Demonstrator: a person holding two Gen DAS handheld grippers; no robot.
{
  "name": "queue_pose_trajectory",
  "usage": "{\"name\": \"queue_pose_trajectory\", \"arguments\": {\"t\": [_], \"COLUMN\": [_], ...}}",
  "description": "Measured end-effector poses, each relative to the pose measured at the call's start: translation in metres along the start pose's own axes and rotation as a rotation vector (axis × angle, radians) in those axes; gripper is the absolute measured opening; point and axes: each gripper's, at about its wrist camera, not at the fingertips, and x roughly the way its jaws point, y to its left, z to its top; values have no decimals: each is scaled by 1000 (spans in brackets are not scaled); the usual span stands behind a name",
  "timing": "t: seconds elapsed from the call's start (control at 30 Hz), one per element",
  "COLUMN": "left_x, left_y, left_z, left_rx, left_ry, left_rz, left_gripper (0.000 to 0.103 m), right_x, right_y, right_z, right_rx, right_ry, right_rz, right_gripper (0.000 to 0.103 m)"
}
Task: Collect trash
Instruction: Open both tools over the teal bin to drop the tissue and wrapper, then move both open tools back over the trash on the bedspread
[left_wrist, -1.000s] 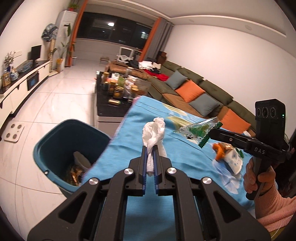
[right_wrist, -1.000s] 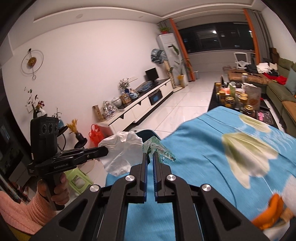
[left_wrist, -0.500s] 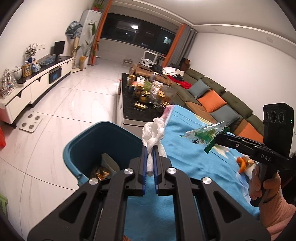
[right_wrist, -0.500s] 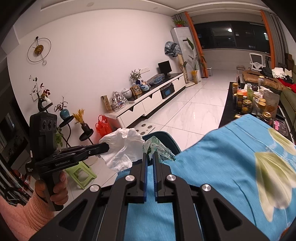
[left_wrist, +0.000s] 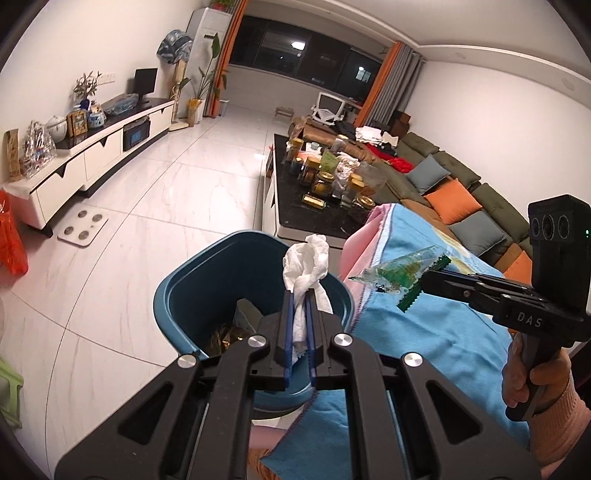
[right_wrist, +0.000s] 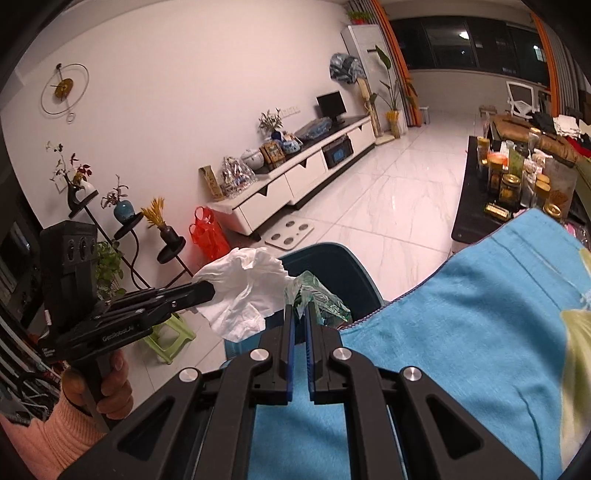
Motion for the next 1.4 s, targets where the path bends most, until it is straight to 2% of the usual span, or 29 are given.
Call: {"name": "queue_pose_trajectory", "arguments": {"t": [0.5,0.63,0.73,0.8,1.03,1.13,1.2,1.33,1.4], "left_x": [51,65,74,82,89,74,62,34,20], "left_y": [12,11,14,16,18,9,-2,-27,-44], "left_z": [-2,-1,0,1,1,-1,-1,-4,-7], "left_rx": [-56,-62,-71,-83,-104,-83,-58,0,26], "left_ry": [66,83,84,83,61,26,-6,-77,-115], "left_rz": [45,56,70,72,56,39,15,-36,-76], "left_gripper": [7,7,11,22,32,43,53,67,80], "right_x": [58,68,76,80,65,47,32,-13,-35], "right_y": [-4,-2,-2,-1,-7,-8,-7,-5,-6], "right_z": [10,12,12,12,8,7,6,-6,-12], "right_rx": [37,42,53,58,77,75,67,41,29], "right_ry": [107,123,138,146,117,83,57,-20,-51], "right_rz": [-20,-36,-40,-45,-42,-46,-51,-81,-106], "right_gripper": [5,9,11,12,25,35,37,52,56]}}
